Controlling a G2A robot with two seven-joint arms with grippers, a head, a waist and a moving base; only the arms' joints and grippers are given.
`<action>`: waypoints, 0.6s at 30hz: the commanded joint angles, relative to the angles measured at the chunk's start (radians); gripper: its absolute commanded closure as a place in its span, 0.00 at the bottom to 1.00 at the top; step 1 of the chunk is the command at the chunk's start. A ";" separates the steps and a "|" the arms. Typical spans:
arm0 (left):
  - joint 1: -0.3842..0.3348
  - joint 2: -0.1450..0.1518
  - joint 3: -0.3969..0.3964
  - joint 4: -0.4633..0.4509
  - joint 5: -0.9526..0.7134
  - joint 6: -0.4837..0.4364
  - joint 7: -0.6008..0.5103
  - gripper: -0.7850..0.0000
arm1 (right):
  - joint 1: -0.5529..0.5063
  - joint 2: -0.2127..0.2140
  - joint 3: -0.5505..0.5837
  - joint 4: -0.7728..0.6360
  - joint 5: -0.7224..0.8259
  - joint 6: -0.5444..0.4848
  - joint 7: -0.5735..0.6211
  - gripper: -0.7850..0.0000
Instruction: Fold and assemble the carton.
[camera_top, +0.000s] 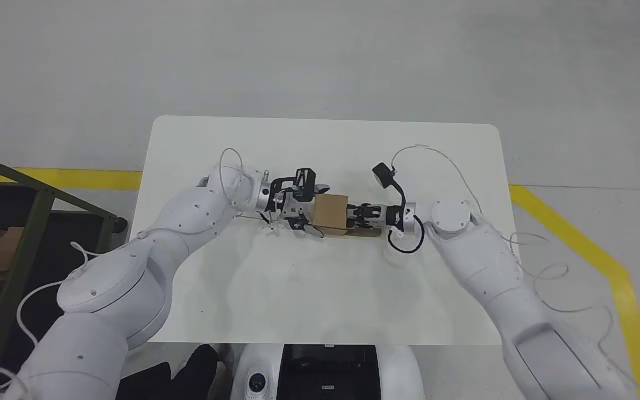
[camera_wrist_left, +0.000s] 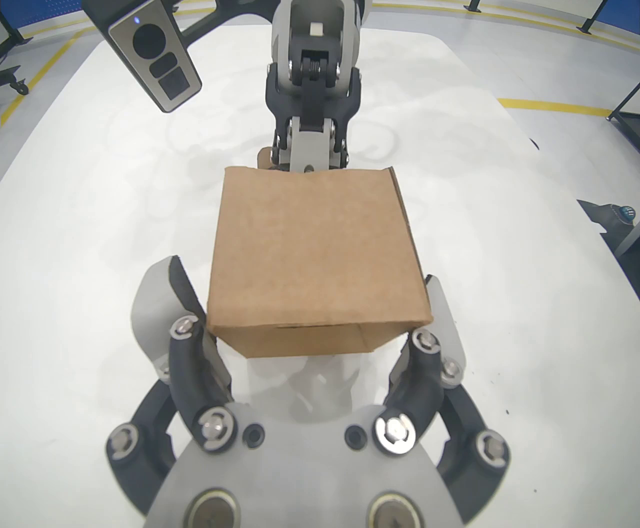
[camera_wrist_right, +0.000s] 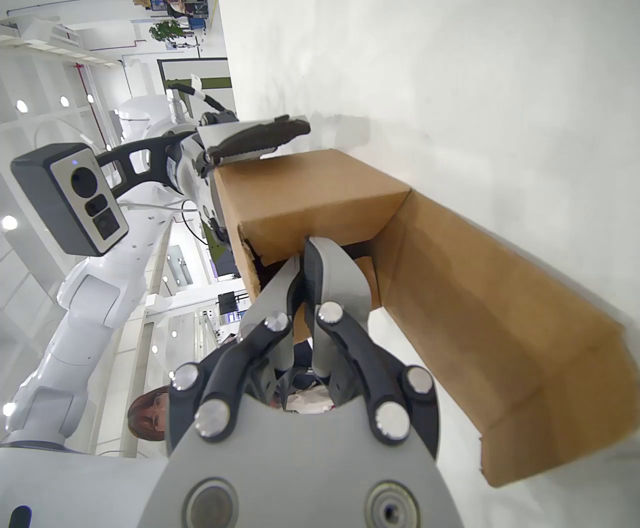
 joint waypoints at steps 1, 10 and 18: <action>-0.001 -0.001 0.001 0.000 0.000 -0.001 -0.001 0.05 | 0.012 -0.009 -0.009 0.025 0.021 0.014 0.002 1.00; -0.001 -0.003 0.001 0.006 0.002 0.002 0.002 0.05 | 0.056 -0.048 -0.048 0.120 0.092 -0.002 0.045 1.00; 0.002 -0.004 -0.001 0.014 -0.003 0.007 0.007 0.05 | 0.069 -0.042 -0.023 0.163 0.088 -0.055 0.050 1.00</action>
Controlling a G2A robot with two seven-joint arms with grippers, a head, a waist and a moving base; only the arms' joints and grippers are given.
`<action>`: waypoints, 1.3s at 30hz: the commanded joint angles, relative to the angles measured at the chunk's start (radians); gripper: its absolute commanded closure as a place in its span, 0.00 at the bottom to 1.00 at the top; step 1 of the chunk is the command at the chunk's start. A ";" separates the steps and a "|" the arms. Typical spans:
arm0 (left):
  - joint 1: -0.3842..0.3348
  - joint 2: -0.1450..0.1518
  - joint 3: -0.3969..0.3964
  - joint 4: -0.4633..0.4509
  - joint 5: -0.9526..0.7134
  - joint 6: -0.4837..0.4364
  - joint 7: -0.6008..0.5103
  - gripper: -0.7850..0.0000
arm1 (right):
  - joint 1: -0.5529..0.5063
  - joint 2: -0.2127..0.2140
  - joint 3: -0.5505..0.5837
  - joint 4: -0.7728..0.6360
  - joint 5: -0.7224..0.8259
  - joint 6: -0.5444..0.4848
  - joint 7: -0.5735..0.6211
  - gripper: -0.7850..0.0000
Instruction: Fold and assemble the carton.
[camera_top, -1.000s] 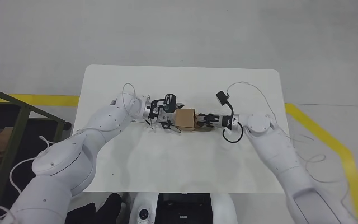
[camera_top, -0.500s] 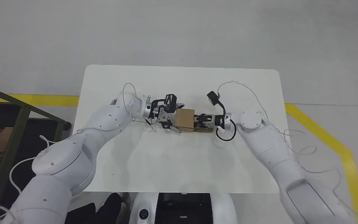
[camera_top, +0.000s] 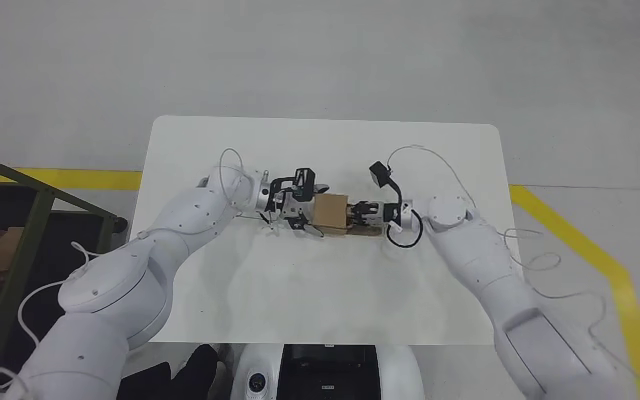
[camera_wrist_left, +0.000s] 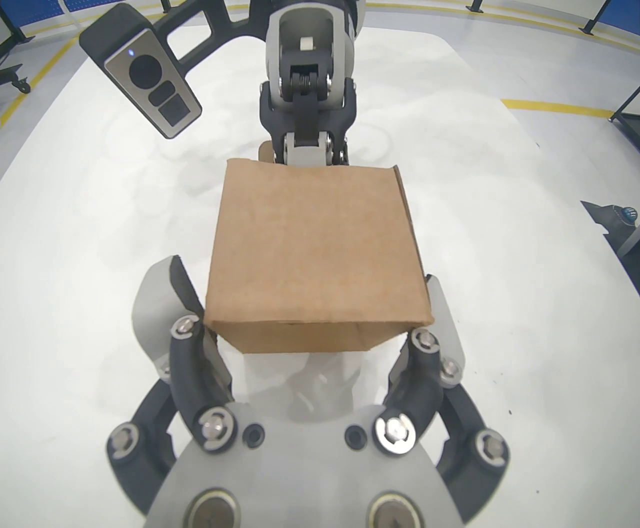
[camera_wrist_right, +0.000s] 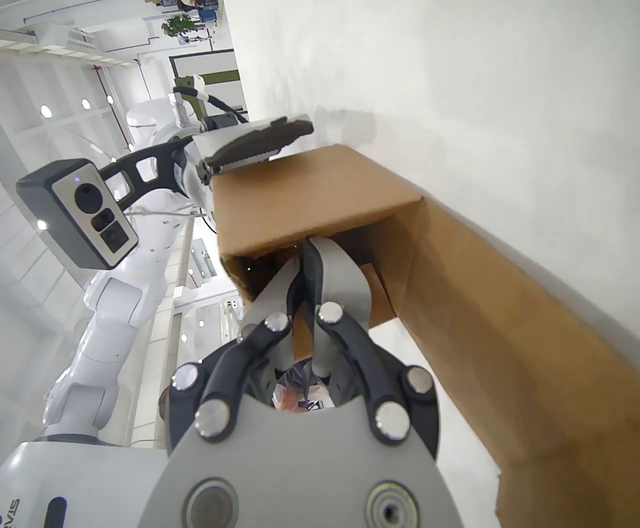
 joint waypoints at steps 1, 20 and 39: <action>0.001 0.000 0.000 0.000 -0.001 0.002 0.002 0.05 | -0.001 0.005 0.010 0.001 -0.005 -0.006 -0.006 1.00; 0.003 0.009 0.000 -0.004 -0.015 0.005 0.005 0.05 | -0.249 0.182 0.303 -0.456 -0.320 0.173 -0.103 0.58; 0.003 0.015 0.004 -0.011 -0.021 0.004 0.004 0.04 | -0.312 0.203 0.297 -0.529 -0.397 0.192 -0.095 0.53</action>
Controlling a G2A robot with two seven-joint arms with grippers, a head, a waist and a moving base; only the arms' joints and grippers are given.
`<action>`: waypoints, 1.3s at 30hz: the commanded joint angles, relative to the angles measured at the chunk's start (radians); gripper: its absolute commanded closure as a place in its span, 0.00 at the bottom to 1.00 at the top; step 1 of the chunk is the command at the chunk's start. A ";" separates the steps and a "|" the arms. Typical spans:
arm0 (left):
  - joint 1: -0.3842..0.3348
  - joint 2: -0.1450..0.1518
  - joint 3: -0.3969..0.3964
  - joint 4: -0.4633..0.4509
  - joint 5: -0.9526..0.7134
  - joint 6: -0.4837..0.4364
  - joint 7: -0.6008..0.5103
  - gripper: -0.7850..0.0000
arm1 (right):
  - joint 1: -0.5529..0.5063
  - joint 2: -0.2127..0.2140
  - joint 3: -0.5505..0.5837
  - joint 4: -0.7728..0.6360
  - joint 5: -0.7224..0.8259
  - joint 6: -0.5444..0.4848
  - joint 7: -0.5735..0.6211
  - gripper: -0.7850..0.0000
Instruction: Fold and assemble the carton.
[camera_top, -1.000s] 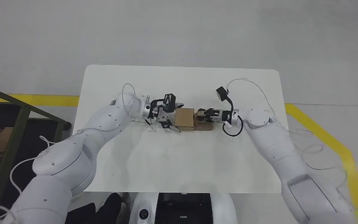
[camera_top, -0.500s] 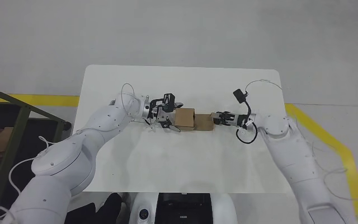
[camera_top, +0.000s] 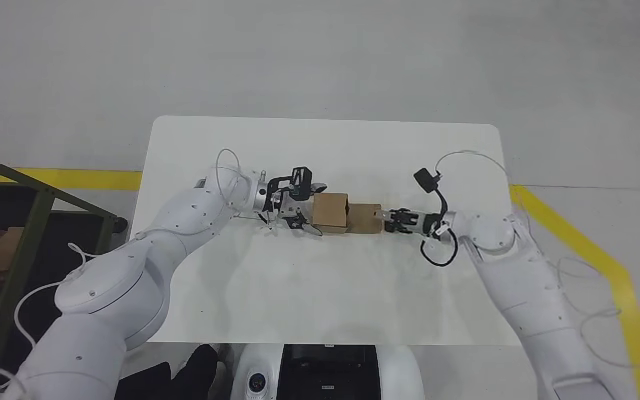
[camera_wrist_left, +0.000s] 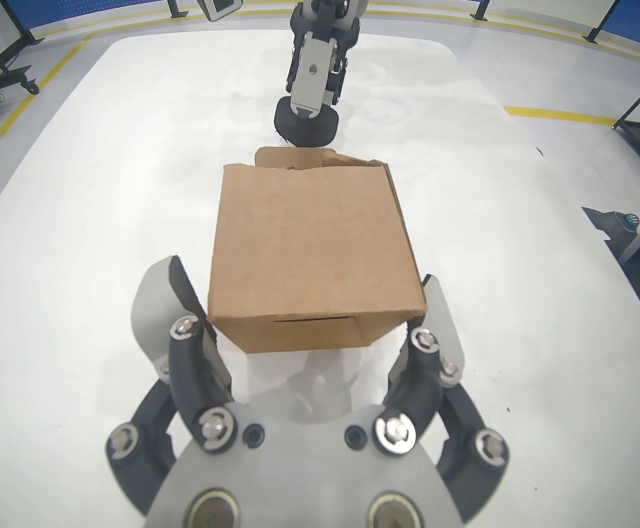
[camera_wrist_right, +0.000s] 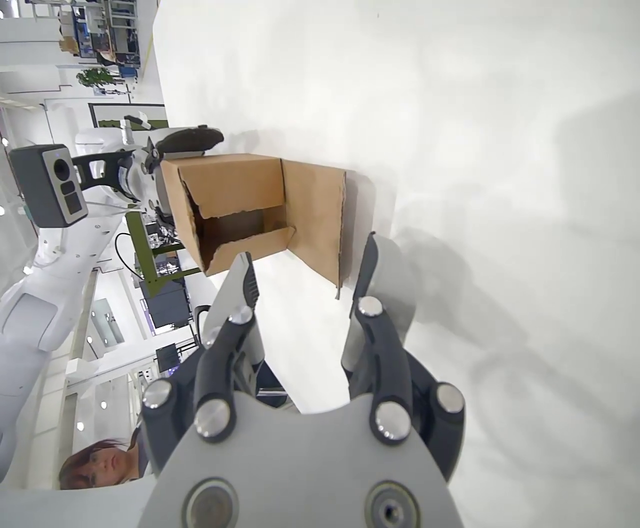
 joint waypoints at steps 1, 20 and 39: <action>0.000 0.000 0.000 -0.001 -0.001 0.000 0.000 0.04 | 0.012 -0.002 -0.014 0.015 0.000 -0.006 0.010 0.53; -0.003 0.000 0.002 -0.004 0.005 0.001 0.001 0.05 | 0.097 -0.033 -0.084 0.174 0.210 -0.165 0.100 0.53; -0.002 -0.001 0.003 -0.003 0.003 -0.003 -0.003 0.04 | 0.146 -0.047 -0.132 0.239 0.238 -0.332 0.131 0.38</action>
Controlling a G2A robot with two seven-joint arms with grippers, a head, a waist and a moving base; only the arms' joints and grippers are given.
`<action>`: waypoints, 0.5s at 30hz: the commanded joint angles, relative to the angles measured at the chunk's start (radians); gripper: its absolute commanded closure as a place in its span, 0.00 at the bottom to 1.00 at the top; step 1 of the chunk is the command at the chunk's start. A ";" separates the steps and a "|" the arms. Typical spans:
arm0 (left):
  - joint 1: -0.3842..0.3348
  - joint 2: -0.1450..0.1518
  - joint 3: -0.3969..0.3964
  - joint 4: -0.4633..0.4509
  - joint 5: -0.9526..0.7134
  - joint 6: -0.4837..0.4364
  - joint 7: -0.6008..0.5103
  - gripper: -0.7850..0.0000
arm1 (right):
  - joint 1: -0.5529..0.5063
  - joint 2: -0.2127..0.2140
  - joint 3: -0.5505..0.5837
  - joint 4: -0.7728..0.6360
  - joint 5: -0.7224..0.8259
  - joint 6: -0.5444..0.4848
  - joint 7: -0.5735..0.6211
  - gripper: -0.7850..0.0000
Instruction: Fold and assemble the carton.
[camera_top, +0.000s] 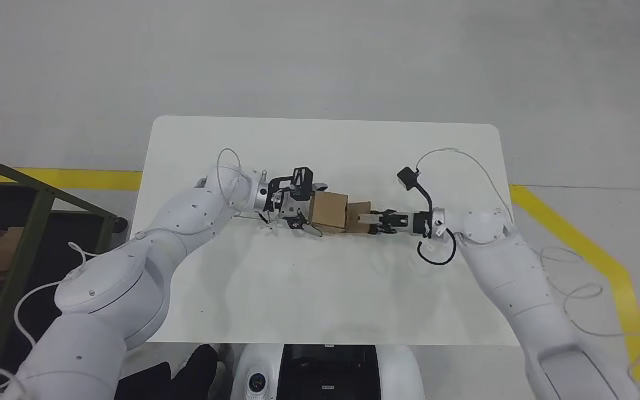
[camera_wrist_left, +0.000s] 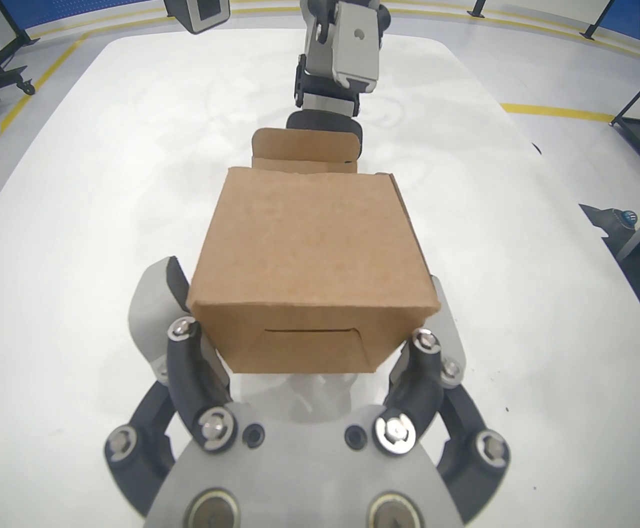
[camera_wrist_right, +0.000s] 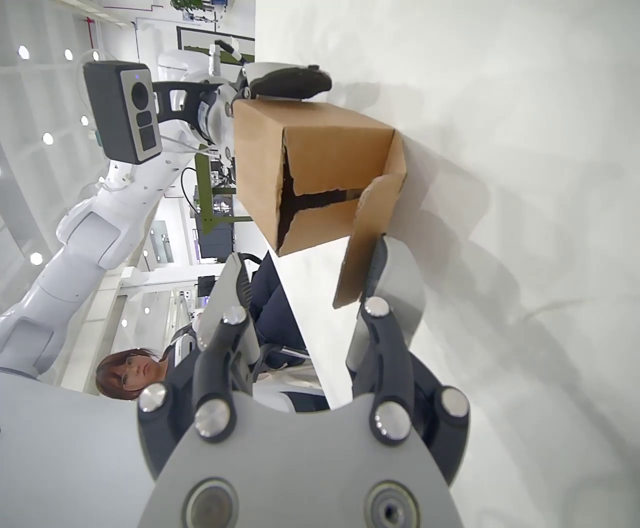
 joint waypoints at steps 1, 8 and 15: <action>0.000 0.000 0.000 0.001 -0.002 -0.001 -0.001 0.04 | 0.004 0.001 -0.002 0.000 -0.022 -0.011 -0.012 0.32; 0.001 0.000 0.001 0.000 -0.002 0.000 0.000 0.04 | 0.011 0.007 -0.008 -0.028 -0.085 -0.045 -0.031 0.18; 0.001 -0.001 0.002 -0.001 -0.006 -0.002 -0.002 0.04 | 0.024 0.001 -0.042 -0.035 -0.080 -0.096 0.001 0.11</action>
